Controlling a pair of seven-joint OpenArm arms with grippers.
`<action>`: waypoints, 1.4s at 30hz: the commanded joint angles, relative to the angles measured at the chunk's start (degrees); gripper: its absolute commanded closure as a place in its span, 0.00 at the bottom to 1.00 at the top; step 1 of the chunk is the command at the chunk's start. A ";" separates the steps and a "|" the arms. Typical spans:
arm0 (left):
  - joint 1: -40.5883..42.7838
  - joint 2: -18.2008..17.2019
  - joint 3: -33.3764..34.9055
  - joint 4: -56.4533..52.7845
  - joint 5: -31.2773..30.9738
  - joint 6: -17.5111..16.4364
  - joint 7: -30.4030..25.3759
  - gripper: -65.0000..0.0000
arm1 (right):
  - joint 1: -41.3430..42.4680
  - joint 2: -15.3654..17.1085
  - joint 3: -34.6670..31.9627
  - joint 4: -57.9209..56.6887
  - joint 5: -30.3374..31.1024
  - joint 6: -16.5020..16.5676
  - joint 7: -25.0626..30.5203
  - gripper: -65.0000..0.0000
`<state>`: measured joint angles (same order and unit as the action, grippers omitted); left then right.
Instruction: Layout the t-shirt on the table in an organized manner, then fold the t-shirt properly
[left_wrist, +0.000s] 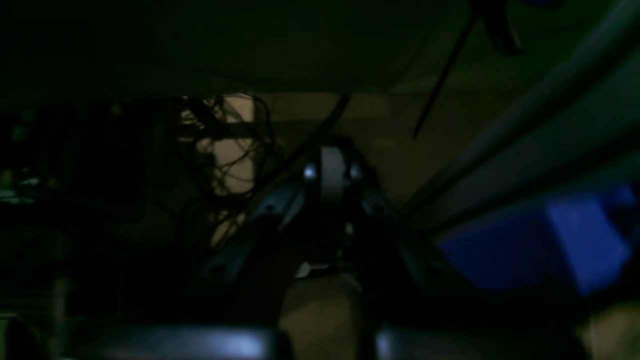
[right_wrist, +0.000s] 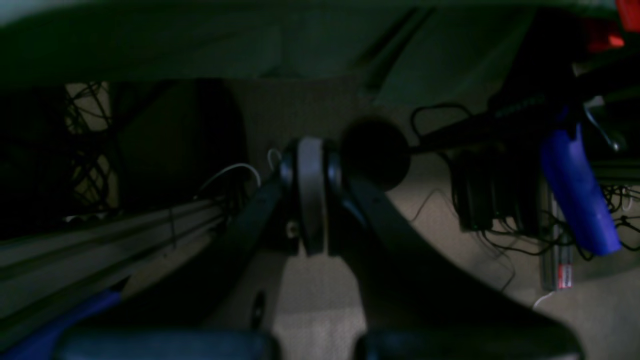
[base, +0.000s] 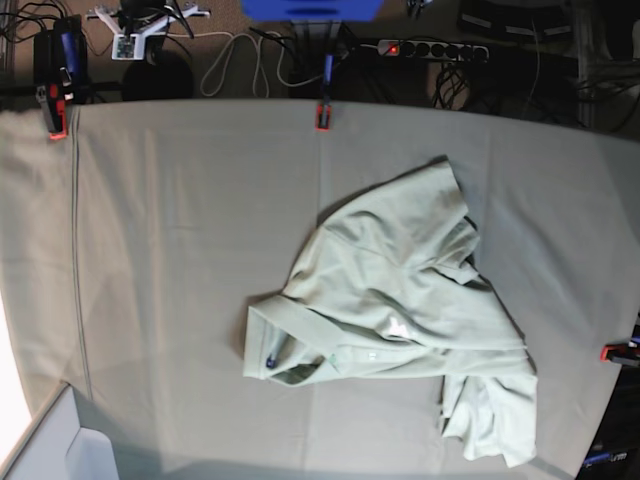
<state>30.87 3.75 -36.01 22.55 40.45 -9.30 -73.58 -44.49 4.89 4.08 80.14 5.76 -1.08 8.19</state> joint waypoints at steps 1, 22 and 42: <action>1.96 -0.01 -0.08 1.41 -0.23 -0.15 -1.72 1.00 | -0.92 0.43 0.10 0.61 -0.35 0.95 1.09 1.00; 22.18 -6.87 27.53 43.26 -32.75 -0.41 10.06 1.00 | 0.93 0.17 -0.16 0.08 -0.44 0.95 0.65 1.00; 23.32 -10.74 31.75 78.69 -44.89 -0.15 48.83 1.00 | -0.39 0.17 1.07 11.77 -0.35 0.86 1.09 1.00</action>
<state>53.32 -6.81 -4.25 100.51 -4.23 -9.28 -22.94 -44.07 4.71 4.73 91.11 5.37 -1.06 7.66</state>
